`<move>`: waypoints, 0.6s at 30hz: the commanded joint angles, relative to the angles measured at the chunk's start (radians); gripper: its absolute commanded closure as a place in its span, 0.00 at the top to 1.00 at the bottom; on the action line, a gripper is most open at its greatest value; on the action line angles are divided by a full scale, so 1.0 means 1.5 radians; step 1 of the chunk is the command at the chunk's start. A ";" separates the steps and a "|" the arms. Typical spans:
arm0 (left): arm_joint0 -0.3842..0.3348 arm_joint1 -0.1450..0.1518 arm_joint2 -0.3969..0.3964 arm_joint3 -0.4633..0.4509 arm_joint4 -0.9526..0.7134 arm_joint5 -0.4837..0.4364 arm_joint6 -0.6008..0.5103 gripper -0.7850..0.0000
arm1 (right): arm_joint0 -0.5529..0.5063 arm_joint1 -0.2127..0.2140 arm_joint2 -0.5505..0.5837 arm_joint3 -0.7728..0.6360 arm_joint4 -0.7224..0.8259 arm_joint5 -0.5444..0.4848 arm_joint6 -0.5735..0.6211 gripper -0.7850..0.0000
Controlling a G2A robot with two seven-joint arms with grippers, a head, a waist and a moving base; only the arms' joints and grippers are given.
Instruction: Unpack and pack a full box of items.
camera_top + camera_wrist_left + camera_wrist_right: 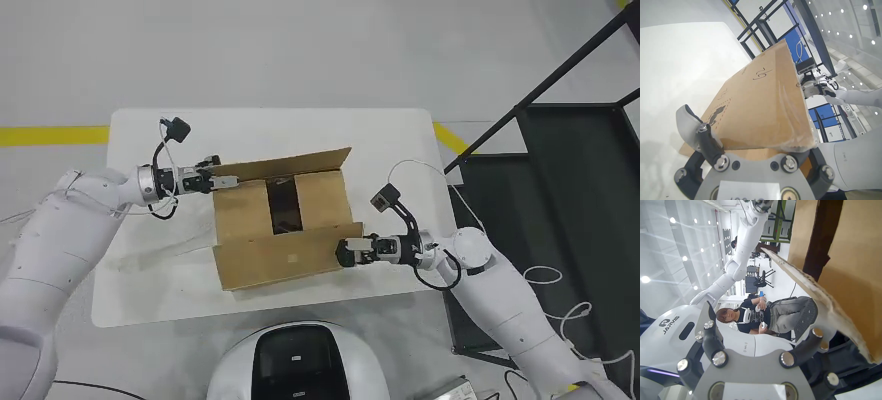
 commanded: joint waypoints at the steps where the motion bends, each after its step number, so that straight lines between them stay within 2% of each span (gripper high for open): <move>1: 0.006 0.017 0.001 -0.024 -0.019 -0.004 0.004 1.00 | 0.011 -0.001 0.005 0.007 -0.002 -0.006 -0.012 1.00; 11: 0.021 0.086 0.042 -0.157 -0.037 0.018 -0.018 1.00 | 0.054 -0.009 -0.015 0.037 -0.092 -0.027 -0.074 1.00; 18: 0.026 0.126 0.086 -0.199 -0.056 0.038 -0.038 1.00 | 0.084 -0.014 -0.021 0.061 -0.081 -0.073 -0.043 1.00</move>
